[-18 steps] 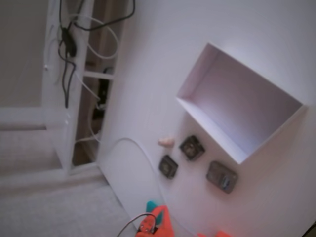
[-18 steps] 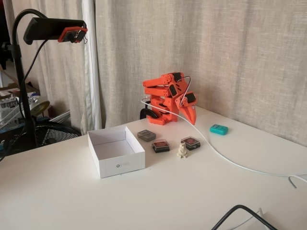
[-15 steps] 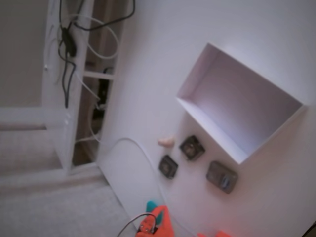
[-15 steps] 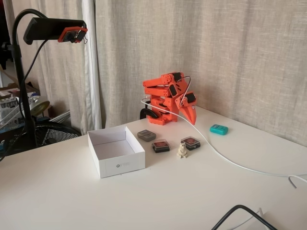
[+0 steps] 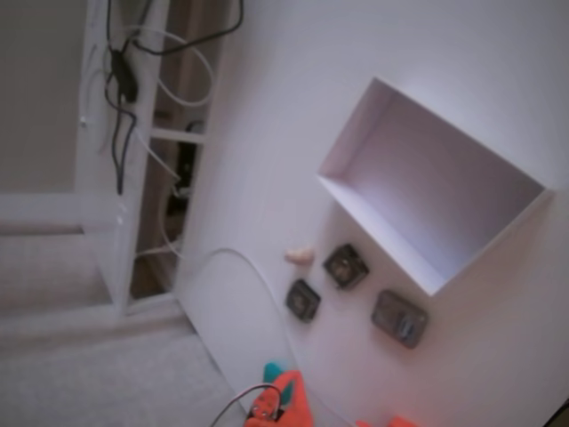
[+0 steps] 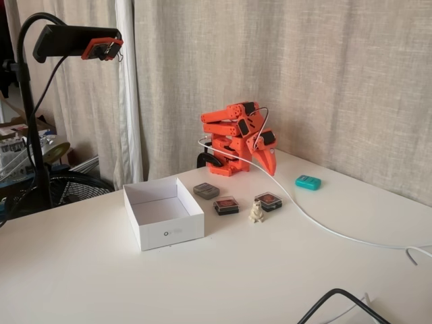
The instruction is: Grasp the green cube and put it in the bin.
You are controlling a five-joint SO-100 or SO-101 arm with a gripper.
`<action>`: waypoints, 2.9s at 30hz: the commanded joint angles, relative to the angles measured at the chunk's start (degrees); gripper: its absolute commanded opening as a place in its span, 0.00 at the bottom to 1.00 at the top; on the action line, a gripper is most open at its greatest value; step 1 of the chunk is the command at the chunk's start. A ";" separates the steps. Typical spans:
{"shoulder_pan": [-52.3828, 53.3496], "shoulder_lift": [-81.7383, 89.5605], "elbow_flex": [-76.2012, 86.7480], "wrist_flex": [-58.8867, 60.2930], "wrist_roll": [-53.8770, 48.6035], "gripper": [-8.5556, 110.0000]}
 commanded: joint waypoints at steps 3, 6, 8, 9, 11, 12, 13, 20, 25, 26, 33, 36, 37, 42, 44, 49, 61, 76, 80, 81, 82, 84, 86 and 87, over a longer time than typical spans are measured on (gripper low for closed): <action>0.35 0.62 -2.64 0.18 -0.09 0.00; 0.35 0.62 -2.64 0.18 -0.09 0.00; 0.35 0.62 -2.64 0.18 -0.09 0.00; 0.35 0.62 -2.64 0.18 -0.09 0.00; 0.35 0.62 -2.64 0.18 -0.09 0.00; 0.35 0.62 -2.64 0.18 -0.09 0.00; 0.35 0.62 -2.64 0.18 -0.09 0.00; 0.35 0.62 -2.64 0.18 -0.09 0.00; -0.88 0.62 -2.64 0.18 -1.05 0.00; -1.49 0.62 -2.64 0.18 -1.58 0.00; -0.97 0.62 -2.72 0.18 -1.32 0.04; -2.72 -0.26 -2.81 -0.88 -1.49 0.05; -3.87 -1.58 -2.81 -2.72 -1.23 0.05; -7.12 -14.85 -11.25 -12.92 -2.37 0.22; -8.44 -22.59 -17.58 -15.03 -3.08 0.30; -10.72 -39.55 -30.15 -28.74 -2.99 0.34; -24.96 -50.01 -37.71 -26.98 -11.43 0.52; -28.83 -52.12 -81.83 -3.60 -9.05 0.53; -30.67 -55.81 -85.34 18.63 -8.96 0.53; -30.76 -56.87 -83.76 20.13 -8.61 0.53; -30.85 -57.92 -81.74 20.83 -8.35 0.53; -31.03 -60.03 -77.70 22.76 -8.70 0.53; -31.46 -60.64 -72.51 23.91 -9.14 0.53; -31.46 -61.08 -69.96 23.55 -9.14 0.53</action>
